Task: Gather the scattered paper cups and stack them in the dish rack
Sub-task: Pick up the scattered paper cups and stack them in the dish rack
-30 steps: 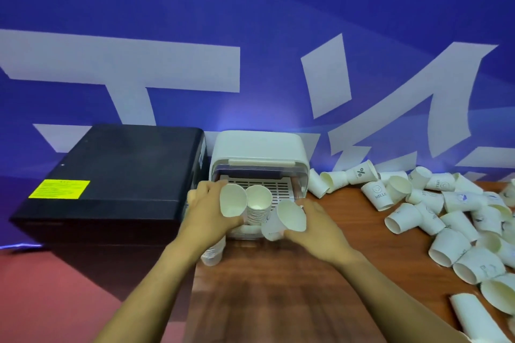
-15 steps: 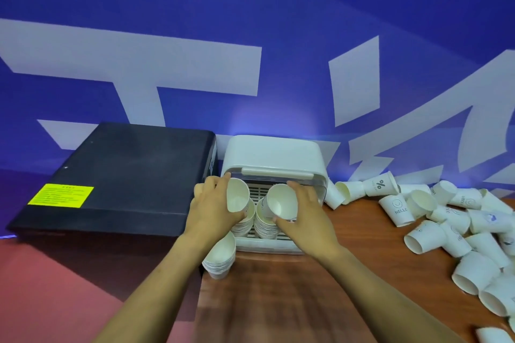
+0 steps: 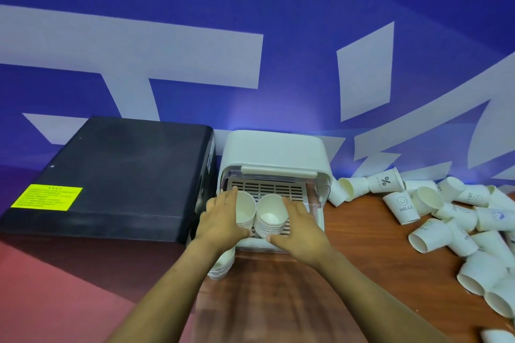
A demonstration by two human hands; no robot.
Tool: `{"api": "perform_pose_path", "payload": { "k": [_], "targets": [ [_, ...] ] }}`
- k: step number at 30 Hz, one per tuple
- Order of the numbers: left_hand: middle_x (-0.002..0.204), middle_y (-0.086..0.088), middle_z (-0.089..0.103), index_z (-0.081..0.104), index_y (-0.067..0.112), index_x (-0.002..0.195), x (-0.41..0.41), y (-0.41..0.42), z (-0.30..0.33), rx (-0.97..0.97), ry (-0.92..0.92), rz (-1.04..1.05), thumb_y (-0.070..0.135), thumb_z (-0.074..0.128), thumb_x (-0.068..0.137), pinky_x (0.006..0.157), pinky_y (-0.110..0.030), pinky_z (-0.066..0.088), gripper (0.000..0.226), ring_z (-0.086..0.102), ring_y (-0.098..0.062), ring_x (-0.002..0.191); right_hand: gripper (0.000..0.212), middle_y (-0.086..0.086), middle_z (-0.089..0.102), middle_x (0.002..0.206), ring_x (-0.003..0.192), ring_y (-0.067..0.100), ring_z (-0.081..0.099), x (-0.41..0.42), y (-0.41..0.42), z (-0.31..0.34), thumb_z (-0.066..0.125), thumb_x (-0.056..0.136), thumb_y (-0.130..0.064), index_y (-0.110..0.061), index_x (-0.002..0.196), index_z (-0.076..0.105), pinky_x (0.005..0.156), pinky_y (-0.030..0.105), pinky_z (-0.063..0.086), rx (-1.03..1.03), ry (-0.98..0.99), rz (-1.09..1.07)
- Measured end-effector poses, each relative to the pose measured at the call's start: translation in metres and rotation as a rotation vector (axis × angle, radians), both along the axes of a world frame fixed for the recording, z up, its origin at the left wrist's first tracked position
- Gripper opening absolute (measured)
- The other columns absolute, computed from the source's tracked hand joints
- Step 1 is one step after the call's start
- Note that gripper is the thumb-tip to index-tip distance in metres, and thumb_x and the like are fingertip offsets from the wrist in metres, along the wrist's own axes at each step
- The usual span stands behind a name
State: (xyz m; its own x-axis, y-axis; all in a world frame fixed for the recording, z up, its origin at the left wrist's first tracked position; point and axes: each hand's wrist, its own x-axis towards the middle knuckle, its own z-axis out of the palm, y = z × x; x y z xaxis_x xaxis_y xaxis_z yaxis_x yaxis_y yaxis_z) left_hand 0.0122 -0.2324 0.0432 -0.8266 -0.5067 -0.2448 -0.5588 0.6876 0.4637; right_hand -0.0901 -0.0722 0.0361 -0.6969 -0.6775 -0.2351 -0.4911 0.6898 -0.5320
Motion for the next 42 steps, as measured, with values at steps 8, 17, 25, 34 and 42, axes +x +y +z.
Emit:
{"api": "perform_pose_path", "payload": {
  "k": [8,17,25,34,42],
  "targets": [
    [0.16,0.0,0.007,0.005,0.026,0.152,0.0,0.002,-0.005,0.022,-0.027,-0.006,0.042,0.074,0.077,0.115,-0.046,0.026,0.104,0.01,-0.025,0.146,0.096,-0.006,0.013,0.159,0.145,0.012,0.017,0.002,0.01,-0.001,0.066,0.08,-0.048,-0.022,0.153,0.009,0.117,0.029,0.021,0.053,-0.03,0.058],
    [0.159,-0.001,0.01,0.007,0.03,0.151,0.007,0.011,0.003,0.007,-0.003,-0.011,0.039,0.073,0.079,0.114,-0.045,0.026,0.098,0.014,-0.026,0.145,0.092,-0.005,0.014,0.159,0.145,0.012,0.018,0.009,0.019,0.007,0.065,0.083,-0.045,-0.024,0.153,0.008,0.114,0.029,0.023,0.082,-0.056,0.071],
    [0.151,-0.004,0.028,0.009,0.024,0.151,0.003,0.004,-0.001,0.006,-0.033,0.049,0.035,0.07,0.079,0.103,-0.043,0.041,0.095,0.037,-0.029,0.132,0.092,-0.008,0.036,0.147,0.131,0.012,0.041,0.008,0.014,0.004,0.07,0.069,-0.05,-0.036,0.146,0.021,0.104,0.033,0.04,-0.024,-0.126,-0.079],
    [0.137,-0.006,0.038,0.027,0.018,0.137,-0.015,-0.003,-0.015,0.131,-0.028,0.154,0.032,0.074,0.076,0.087,-0.035,0.05,0.079,0.053,-0.026,0.113,0.081,0.0,0.049,0.132,0.114,0.016,0.049,-0.001,-0.013,-0.023,0.077,0.075,-0.026,-0.021,0.14,0.03,0.086,0.021,0.034,-0.183,-0.362,-0.272],
    [0.12,0.002,0.046,0.039,0.028,0.123,-0.038,-0.001,-0.022,0.305,0.184,0.224,0.037,0.075,0.059,0.083,-0.042,0.055,0.074,0.057,-0.023,0.101,0.07,-0.005,0.052,0.116,0.104,0.015,0.051,-0.019,-0.019,-0.037,0.078,0.074,-0.024,-0.02,0.132,0.038,0.079,0.02,0.045,-0.324,-0.382,-0.422]
  ]
}}
